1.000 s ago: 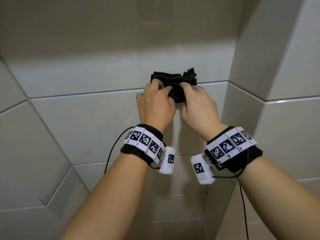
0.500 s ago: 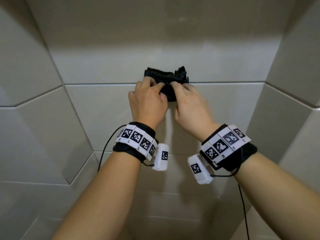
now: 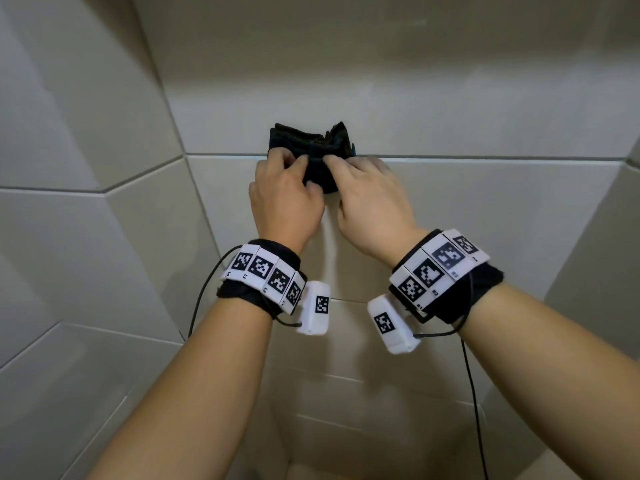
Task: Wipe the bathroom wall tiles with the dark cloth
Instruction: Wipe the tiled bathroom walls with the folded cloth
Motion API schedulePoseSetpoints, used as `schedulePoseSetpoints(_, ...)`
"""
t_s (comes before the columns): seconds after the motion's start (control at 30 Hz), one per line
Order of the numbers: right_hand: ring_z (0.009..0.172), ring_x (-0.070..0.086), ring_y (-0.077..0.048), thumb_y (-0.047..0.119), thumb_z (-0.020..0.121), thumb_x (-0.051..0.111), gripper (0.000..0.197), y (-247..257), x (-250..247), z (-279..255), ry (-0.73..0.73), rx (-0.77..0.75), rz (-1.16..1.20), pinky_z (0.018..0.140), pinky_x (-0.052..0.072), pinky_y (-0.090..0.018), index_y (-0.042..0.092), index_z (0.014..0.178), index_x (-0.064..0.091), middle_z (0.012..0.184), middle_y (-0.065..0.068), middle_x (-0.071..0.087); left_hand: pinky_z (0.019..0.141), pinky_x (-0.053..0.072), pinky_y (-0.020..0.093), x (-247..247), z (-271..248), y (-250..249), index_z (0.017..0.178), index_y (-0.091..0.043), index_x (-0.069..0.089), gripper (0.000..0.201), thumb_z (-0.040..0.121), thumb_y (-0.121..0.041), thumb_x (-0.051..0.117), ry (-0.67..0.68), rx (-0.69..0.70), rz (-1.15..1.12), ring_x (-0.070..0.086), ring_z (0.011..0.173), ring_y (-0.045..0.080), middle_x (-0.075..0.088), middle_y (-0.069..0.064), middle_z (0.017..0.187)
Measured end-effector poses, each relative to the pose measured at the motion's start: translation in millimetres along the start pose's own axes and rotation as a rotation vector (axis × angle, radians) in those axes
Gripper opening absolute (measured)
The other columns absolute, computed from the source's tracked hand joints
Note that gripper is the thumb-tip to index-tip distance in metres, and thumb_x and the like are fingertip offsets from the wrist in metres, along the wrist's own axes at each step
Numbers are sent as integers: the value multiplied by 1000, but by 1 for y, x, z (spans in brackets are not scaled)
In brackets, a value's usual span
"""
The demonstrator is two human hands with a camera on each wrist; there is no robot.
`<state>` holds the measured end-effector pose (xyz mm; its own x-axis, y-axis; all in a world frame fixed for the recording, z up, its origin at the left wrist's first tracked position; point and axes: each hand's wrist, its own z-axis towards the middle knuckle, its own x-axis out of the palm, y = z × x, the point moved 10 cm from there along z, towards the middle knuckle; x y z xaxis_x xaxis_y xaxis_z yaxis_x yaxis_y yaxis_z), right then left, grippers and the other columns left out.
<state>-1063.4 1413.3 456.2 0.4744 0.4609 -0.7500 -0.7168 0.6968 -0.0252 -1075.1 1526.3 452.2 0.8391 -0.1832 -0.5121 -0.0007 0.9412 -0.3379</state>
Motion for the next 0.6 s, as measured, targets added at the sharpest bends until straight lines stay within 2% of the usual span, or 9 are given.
schedulePoseSetpoints(0.07, 113, 58, -29, 6, 75, 50, 58, -9, -7, -3, -7, 17, -33, 108, 36, -41, 6, 133, 51, 119, -9, 66, 76, 49, 46, 0, 0, -4, 104, -9, 72, 34, 78, -19, 52, -17, -10, -25, 54, 95, 33, 58, 10, 107)
schedulePoseSetpoints(0.17, 106, 60, -30, 5, 71, 55, 58, -24, -14, -11, -14, 44, -71, 102, 39, -39, 7, 129, 53, 112, -7, 68, 77, 50, 48, 3, -3, -14, 103, -9, 73, 35, 78, -20, 50, -12, -12, -50, 54, 94, 33, 58, 11, 105)
schedulePoseSetpoints(0.23, 103, 60, -30, 6, 70, 57, 59, -36, -22, -19, -30, 68, -81, 98, 41, -40, 6, 129, 54, 111, -9, 68, 78, 50, 48, 8, -9, -31, 108, -10, 73, 40, 77, -20, 49, 12, 25, -76, 55, 96, 32, 58, 11, 107)
schedulePoseSetpoints(0.43, 115, 55, -28, 9, 75, 56, 63, -82, -44, -52, 2, 181, -130, 99, 38, -40, 8, 138, 47, 124, -9, 63, 76, 50, 46, 27, -21, -93, 112, -10, 72, 44, 75, -21, 50, 59, 111, -68, 56, 99, 34, 58, 12, 111)
schedulePoseSetpoints(0.6, 115, 54, -30, 11, 80, 54, 60, -128, -73, -86, 9, 330, -170, 101, 35, -39, 11, 140, 45, 122, -11, 63, 74, 46, 42, 50, -31, -151, 115, -14, 70, 39, 80, -21, 54, 142, 211, -30, 53, 102, 31, 56, 9, 113)
